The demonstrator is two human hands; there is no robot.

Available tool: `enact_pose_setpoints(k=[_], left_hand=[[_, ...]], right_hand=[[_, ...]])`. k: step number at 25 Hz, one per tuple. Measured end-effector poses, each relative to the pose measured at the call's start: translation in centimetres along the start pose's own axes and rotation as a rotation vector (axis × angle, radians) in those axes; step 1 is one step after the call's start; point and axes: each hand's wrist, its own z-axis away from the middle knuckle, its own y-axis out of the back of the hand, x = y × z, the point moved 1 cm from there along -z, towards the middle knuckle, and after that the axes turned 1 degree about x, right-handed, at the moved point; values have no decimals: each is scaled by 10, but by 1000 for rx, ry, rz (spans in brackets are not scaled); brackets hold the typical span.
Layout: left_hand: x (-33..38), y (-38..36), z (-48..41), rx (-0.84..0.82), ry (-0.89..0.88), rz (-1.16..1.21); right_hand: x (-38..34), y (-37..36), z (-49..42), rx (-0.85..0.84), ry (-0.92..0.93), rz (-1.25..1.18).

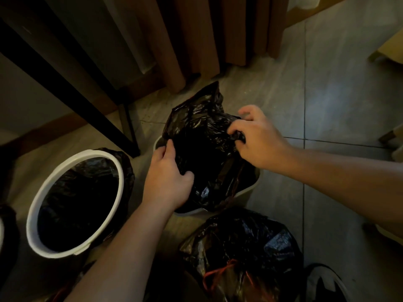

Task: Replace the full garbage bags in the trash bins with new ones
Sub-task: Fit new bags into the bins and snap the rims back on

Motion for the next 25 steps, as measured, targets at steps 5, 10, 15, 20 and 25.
enact_pose_setpoints(k=[5, 10, 15, 20, 25], left_hand=[[-7, 1, 27, 121, 111, 219], [-8, 1, 30, 7, 93, 103], [-3, -5, 29, 6, -21, -19], [-20, 2, 32, 160, 34, -53], [-41, 8, 54, 91, 241, 295]], right_hand=[[5, 20, 6, 21, -352, -226], [-3, 31, 25, -93, -552, -482], [-19, 31, 11, -217, -425, -227], [-18, 32, 4, -242, -226, 179], [-12, 37, 21, -354, -313, -89]])
